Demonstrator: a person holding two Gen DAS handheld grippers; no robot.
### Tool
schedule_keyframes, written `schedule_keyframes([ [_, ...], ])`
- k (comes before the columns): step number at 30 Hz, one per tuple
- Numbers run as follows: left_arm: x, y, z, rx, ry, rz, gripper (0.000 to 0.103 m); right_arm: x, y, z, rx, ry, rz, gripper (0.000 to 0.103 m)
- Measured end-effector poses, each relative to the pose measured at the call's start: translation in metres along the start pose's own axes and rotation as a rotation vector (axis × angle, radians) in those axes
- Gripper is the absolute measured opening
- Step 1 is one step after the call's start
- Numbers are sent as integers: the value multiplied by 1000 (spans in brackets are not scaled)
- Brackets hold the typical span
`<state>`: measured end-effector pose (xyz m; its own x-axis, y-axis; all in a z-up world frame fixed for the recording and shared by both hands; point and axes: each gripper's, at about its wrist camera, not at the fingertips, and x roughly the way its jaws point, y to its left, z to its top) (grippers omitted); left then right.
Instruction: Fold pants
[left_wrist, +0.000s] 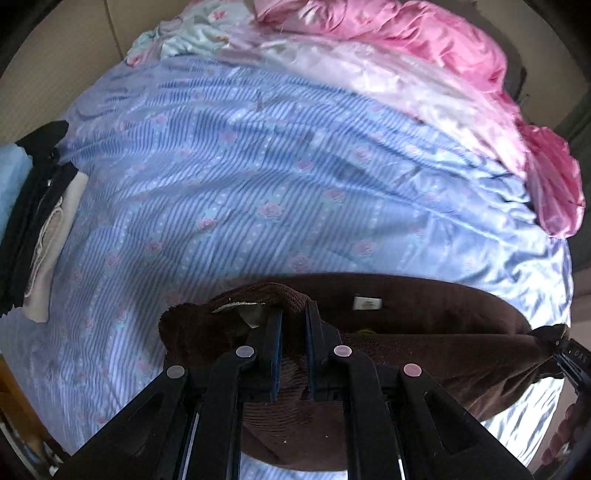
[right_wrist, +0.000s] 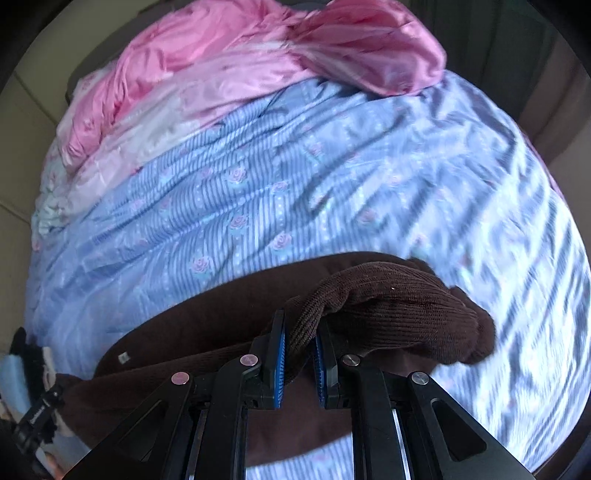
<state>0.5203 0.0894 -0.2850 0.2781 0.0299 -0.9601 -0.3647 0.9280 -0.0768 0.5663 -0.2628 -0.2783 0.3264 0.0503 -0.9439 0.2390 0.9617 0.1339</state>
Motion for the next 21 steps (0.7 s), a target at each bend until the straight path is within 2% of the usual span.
schedule_keyframes([
  [1, 8, 1, 2, -4, 21, 29, 18, 11, 4, 4, -10, 14, -6, 14],
  [3, 14, 2, 2, 7, 40, 72, 34, 24, 8, 6, -33, 44, -12, 20],
  [4, 13, 2, 2, 19, 36, 84, 38, 27, 9, 6, -46, 56, -21, 24],
  [6, 0, -1, -1, 53, 1, 88, 58, 23, 11, 3, -66, 42, -7, 37],
  [7, -11, -3, -4, 78, -36, 85, 63, 13, 11, -1, -81, 12, 3, 40],
  [9, -40, -15, -11, 170, -137, 102, 77, -17, 11, -10, -136, -73, 8, 58],
  [10, -56, -23, -15, 229, -196, 115, 80, -31, 10, -15, -159, -115, 4, 62],
  [12, -79, -41, -19, 350, -274, 71, 88, -64, 2, -25, -199, -225, -15, 73],
  [13, -84, -52, -19, 427, -286, 30, 88, -80, -6, -31, -217, -283, -23, 75],
  [14, -87, -70, -20, 532, -286, -34, 88, -88, -13, -33, -220, -308, -28, 77],
  [16, -82, -97, -21, 668, -272, -116, 88, -97, -35, -37, -209, -342, -21, 78],
  [18, -70, -121, -23, 773, -242, -161, 88, -91, -59, -37, -167, -325, -20, 78],
  [20, -43, -150, -24, 878, -165, -187, 88, -76, -85, -34, -93, -270, -13, 78],
  [21, -34, -157, -26, 898, -142, -191, 88, -71, -94, -34, -67, -258, -2, 78],
])
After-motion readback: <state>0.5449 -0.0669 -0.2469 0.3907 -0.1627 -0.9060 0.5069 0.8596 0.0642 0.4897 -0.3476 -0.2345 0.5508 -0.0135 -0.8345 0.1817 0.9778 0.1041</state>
